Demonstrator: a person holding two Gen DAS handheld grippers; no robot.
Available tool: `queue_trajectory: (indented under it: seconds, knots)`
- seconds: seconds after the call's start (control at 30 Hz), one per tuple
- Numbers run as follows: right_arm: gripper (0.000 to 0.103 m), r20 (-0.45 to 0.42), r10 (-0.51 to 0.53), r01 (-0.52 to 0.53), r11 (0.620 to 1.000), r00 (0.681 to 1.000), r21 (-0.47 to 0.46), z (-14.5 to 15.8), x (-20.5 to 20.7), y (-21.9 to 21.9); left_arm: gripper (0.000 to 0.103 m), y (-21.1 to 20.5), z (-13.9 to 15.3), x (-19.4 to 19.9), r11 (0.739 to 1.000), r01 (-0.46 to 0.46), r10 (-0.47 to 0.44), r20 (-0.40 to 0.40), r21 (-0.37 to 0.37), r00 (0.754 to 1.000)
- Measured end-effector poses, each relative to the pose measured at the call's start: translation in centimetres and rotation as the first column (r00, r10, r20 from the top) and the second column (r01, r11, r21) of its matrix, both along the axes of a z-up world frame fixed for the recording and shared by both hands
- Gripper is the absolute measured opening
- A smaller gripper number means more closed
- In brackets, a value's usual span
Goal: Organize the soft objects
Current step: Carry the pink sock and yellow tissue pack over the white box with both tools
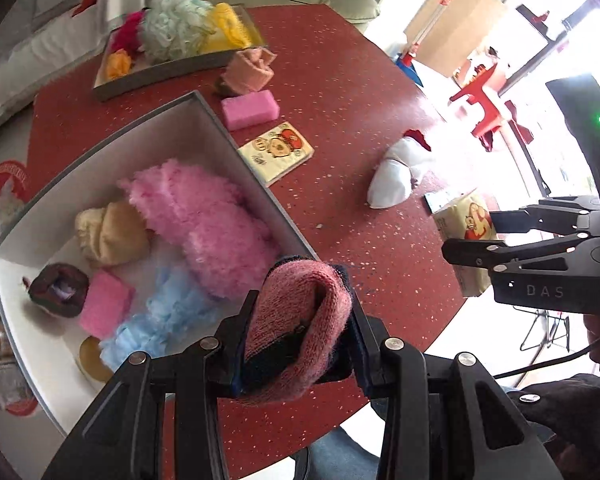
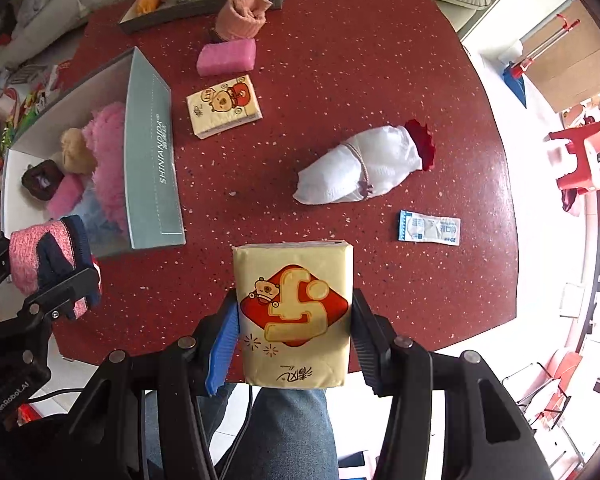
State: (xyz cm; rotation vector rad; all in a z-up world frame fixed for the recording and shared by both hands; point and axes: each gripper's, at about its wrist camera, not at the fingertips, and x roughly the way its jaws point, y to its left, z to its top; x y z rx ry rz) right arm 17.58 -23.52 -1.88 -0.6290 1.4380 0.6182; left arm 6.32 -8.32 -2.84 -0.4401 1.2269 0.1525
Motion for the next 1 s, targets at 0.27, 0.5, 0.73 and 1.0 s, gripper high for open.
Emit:
queue_trajectory:
  seconds: [0.27, 0.5, 0.73, 1.0]
  knots:
    - [0.056, -0.008, 0.171, -0.171, 0.984, 0.985, 0.044, 2.0, -2.4, 5.7, 0.042, 5.7, -0.8, -5.2, 0.968, -0.244, 0.248, -0.076, 0.061, 0.966]
    - [0.056, -0.045, 0.313, -0.310, 0.949, 0.949, 0.062, 1.8, -5.8, 11.1, 0.042, 8.6, -2.6, -8.4, 0.936, -0.337, 0.350, -0.157, 0.102, 0.924]
    - [0.056, -0.080, 0.371, -0.367, 0.928, 0.925, 0.061, 0.9, -7.8, 14.3, 0.042, 9.7, -3.6, -9.6, 0.921, -0.376, 0.390, -0.187, 0.104, 0.902]
    - [0.056, -0.093, 0.388, -0.384, 0.922, 0.917, 0.052, 0.3, -8.3, 15.2, 0.042, 10.1, -3.8, -9.6, 0.918, -0.382, 0.396, -0.195, 0.104, 0.897]
